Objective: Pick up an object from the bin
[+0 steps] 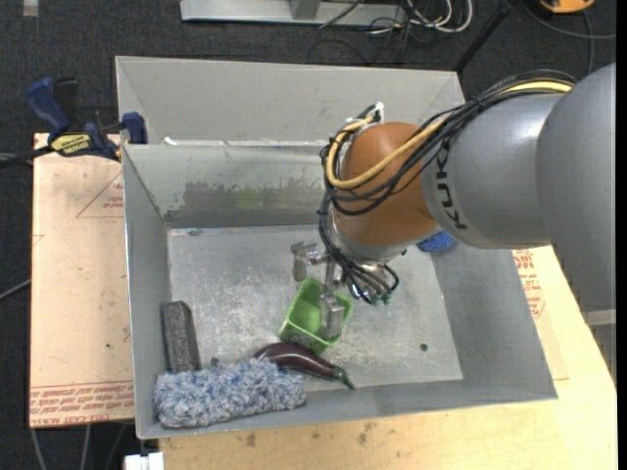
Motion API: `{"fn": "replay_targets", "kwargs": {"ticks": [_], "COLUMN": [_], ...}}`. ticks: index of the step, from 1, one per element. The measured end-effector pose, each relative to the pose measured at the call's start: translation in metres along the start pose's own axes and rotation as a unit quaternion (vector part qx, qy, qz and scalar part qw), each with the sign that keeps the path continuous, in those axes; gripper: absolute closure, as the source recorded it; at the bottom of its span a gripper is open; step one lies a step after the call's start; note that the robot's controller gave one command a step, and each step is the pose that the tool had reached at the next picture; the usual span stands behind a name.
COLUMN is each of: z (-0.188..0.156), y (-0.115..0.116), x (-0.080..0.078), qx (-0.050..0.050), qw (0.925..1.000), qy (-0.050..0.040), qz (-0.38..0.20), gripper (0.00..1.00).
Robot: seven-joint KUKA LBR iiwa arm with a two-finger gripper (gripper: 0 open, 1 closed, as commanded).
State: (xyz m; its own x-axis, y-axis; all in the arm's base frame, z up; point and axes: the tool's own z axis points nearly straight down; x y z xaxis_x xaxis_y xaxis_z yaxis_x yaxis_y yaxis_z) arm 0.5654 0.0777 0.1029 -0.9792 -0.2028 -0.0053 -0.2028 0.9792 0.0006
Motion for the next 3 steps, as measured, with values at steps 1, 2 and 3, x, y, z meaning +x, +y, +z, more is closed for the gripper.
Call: {"fn": "replay_targets", "kwargs": {"ticks": [1,2,3], "z": [0.026,0.026,-0.146], "y": [0.006,0.006,0.003], "x": [0.009,0.009,0.004], "qx": [0.000,-0.001,0.001], "qw": [0.9943,0.9943,0.9928], "qy": [0.0020,0.0021,-0.0022], "qz": [-0.106,-0.106,-0.120], "gripper": [1.00,1.00,1.00]}}
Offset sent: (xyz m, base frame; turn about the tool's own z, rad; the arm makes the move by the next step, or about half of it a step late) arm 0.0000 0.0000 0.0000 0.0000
